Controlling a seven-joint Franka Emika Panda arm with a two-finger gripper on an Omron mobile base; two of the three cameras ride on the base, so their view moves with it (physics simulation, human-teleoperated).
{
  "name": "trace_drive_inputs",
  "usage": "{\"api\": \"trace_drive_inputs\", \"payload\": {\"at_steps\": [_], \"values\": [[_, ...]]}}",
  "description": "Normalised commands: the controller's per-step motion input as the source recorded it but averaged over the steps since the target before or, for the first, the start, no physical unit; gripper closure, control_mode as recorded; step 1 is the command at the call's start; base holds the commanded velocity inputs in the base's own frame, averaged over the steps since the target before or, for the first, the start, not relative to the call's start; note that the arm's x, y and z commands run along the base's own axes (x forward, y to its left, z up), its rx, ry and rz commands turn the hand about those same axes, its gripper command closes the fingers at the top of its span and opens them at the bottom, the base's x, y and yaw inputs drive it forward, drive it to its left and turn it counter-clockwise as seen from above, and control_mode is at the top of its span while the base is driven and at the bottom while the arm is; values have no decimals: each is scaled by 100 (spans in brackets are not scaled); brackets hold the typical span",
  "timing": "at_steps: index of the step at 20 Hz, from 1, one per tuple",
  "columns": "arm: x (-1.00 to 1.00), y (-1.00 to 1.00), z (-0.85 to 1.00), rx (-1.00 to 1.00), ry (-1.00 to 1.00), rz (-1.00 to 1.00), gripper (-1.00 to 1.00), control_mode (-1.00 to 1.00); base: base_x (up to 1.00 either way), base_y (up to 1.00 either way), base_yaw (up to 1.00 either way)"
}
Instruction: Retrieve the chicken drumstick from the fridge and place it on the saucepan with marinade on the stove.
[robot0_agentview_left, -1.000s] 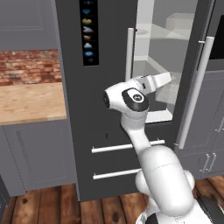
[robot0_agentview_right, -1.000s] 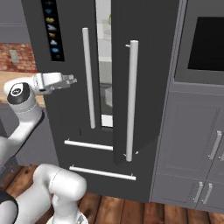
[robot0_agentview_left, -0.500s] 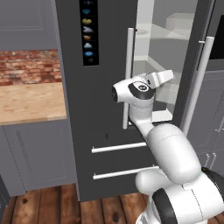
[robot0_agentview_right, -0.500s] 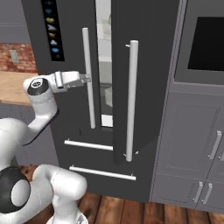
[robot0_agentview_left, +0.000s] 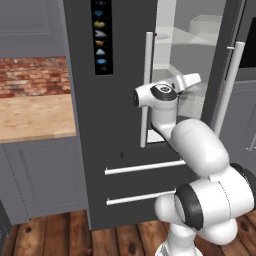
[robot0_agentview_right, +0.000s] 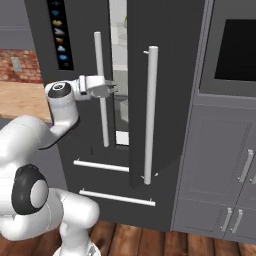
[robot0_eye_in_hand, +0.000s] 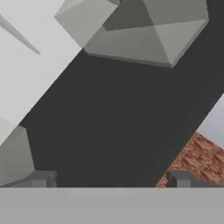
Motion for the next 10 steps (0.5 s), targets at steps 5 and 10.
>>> {"api": "trace_drive_inputs", "payload": {"at_steps": [5,10], "values": [[51,-36,-12,-2,5,-11,-100,-100,0,0,0],[49,-52,-5,0,7,-8,-100,-100,0,0,0]]}}
